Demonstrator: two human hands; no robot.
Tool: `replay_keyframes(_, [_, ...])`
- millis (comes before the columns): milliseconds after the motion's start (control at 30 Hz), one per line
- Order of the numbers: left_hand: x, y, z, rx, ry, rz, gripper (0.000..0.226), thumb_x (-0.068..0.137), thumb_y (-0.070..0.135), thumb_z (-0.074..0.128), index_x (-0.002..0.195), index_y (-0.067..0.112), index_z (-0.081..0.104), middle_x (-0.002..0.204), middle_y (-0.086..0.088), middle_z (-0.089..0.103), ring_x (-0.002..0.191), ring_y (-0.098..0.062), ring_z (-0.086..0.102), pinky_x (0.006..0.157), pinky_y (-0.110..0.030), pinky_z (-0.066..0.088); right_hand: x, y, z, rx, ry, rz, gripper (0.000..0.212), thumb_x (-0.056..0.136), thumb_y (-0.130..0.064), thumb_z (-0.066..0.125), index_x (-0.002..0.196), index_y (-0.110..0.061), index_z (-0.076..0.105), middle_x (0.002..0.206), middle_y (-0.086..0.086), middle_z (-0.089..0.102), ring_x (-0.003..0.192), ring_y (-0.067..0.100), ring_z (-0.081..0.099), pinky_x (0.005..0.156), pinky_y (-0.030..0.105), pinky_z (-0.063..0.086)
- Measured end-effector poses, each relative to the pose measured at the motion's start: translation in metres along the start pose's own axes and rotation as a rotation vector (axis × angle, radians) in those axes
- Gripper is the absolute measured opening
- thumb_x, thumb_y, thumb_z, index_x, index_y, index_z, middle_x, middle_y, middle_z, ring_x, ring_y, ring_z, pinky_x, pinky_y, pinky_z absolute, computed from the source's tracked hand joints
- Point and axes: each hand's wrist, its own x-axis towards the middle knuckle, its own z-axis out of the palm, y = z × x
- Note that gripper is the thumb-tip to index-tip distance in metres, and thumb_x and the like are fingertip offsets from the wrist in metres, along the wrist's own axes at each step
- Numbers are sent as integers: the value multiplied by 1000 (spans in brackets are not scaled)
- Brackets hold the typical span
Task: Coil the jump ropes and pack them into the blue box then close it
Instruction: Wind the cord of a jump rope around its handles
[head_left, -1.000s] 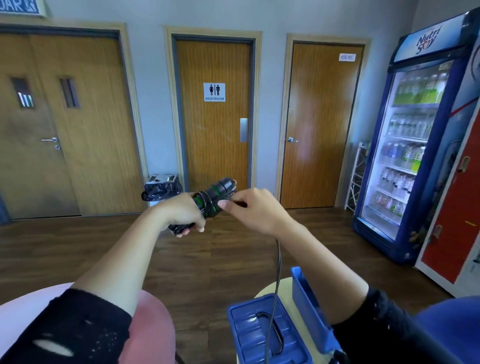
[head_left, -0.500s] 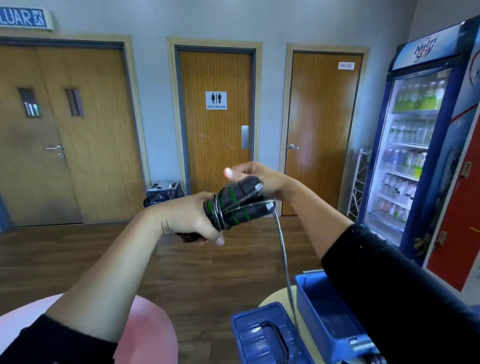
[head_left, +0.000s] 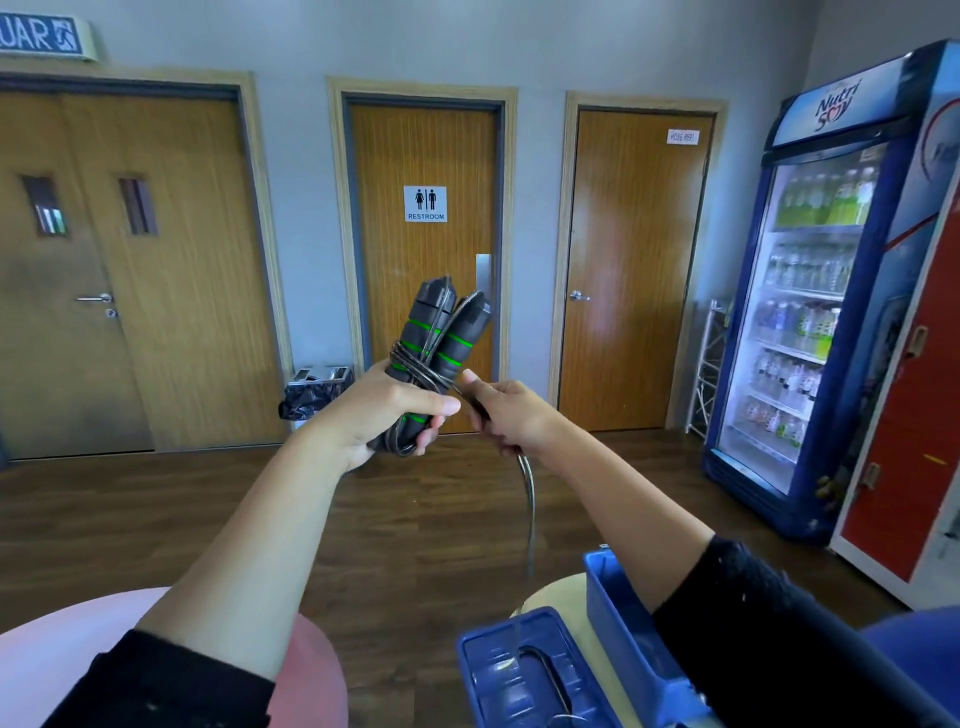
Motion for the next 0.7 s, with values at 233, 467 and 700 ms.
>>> replay_keyframes(233, [12, 2, -11, 137, 216, -157, 20, 76, 2, 72, 79, 6, 53, 53, -8, 53, 39, -19, 45, 45, -25, 40, -15, 1, -18, -324, 83, 157, 51, 97, -55, 33, 79, -13, 56, 62, -1, 49, 54, 18, 51, 55, 25, 45])
replay_keyframes(467, [28, -1, -3, 588, 78, -561, 23, 78, 10, 73, 87, 8, 52, 57, -8, 51, 41, -18, 42, 48, -23, 39, -10, -35, -32, -757, 133, -402, 38, 94, -42, 53, 74, -12, 64, 62, -4, 56, 57, 10, 51, 56, 25, 39])
replay_keyframes(700, [15, 17, 10, 807, -263, -415, 27, 77, 12, 76, 61, 12, 55, 44, 0, 56, 38, -13, 46, 51, -26, 40, 8, -64, -47, -506, -257, -545, 29, 78, -25, 79, 94, -10, 60, 67, -4, 62, 58, 1, 54, 62, 12, 41])
